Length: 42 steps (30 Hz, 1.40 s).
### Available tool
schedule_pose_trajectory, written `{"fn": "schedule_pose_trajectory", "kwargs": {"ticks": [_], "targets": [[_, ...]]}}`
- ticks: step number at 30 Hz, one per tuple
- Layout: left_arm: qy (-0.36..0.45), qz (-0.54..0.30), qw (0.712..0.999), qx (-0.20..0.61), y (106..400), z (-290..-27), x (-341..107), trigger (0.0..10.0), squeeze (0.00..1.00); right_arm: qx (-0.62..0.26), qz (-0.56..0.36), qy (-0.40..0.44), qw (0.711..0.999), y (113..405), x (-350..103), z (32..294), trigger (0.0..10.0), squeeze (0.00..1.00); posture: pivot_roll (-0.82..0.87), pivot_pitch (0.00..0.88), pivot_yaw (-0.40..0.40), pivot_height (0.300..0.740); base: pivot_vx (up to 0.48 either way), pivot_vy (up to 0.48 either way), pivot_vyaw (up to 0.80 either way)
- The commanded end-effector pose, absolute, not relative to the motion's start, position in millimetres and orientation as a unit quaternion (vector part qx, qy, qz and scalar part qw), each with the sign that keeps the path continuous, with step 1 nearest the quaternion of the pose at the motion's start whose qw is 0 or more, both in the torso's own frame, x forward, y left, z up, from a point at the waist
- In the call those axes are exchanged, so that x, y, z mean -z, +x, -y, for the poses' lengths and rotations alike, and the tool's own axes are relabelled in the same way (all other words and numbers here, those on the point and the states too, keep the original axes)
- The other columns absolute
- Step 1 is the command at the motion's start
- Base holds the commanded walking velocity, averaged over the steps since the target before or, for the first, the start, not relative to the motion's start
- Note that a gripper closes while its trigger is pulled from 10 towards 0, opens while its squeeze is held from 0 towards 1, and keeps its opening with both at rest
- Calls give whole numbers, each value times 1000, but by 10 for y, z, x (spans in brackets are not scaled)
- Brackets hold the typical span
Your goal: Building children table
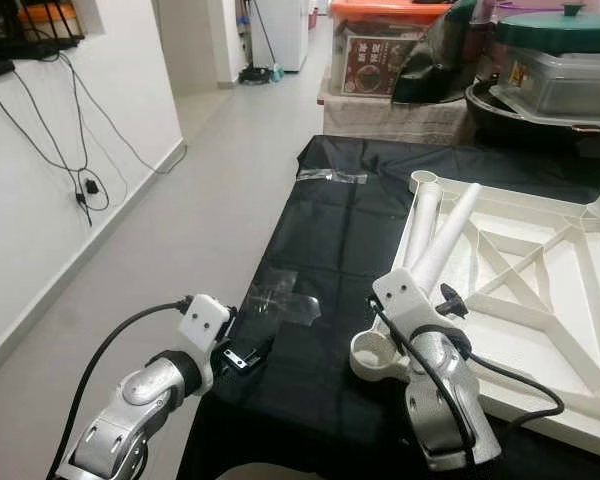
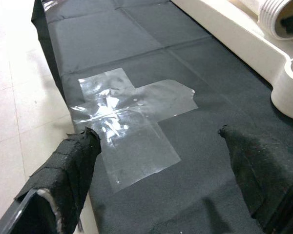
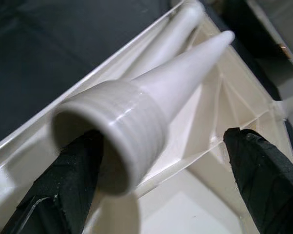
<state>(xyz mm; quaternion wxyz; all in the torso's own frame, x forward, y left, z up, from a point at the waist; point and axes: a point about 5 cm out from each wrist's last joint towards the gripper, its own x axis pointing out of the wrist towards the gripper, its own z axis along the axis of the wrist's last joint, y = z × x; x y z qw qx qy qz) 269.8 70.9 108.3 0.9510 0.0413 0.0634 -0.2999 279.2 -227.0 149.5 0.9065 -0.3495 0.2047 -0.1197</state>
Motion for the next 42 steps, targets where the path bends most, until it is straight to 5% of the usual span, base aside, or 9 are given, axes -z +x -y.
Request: {"fn": "schedule_pose_trajectory", "kwargs": {"ticks": [1,22,23,24,27,28,42], "targets": [[40,-67,952,296,2694,-750,-1081,10000,0,129,-198,-344,909,2803,-1502,2273,10000,0,42,0,-28,740,0,0,0],[39,-66,951,298,2683,-745,-1083,10000,0,173,-184,-322,912,2860,-1332,2209,10000,0,60,0,-34,740,0,0,0],[39,-65,951,298,2681,-736,-1084,10000,0,182,-181,-318,913,2874,-1275,2197,8275,0,70,0,-41,740,0,0,0],[39,-64,952,298,2678,-729,-1085,10000,0,194,-178,-312,913,2890,-1237,2197,2706,0,74,0,-42,740,0,0,0],[40,-63,952,298,2675,-725,-1086,10000,0,203,-175,-308,913,2900,-1216,2200,2706,0,74,0,-42,740,0,0,0],[40,-63,952,298,2674,-724,-1085,10000,0,216,-170,-302,913,2921,-1206,2211,0,0,75,0,-46,740,0,0,0],[39,-65,952,298,2672,-726,-1057,10000,0,306,-110,-230,917,2975,-1188,2282,0,0,80,0,-48,740,0,0,0]]}}
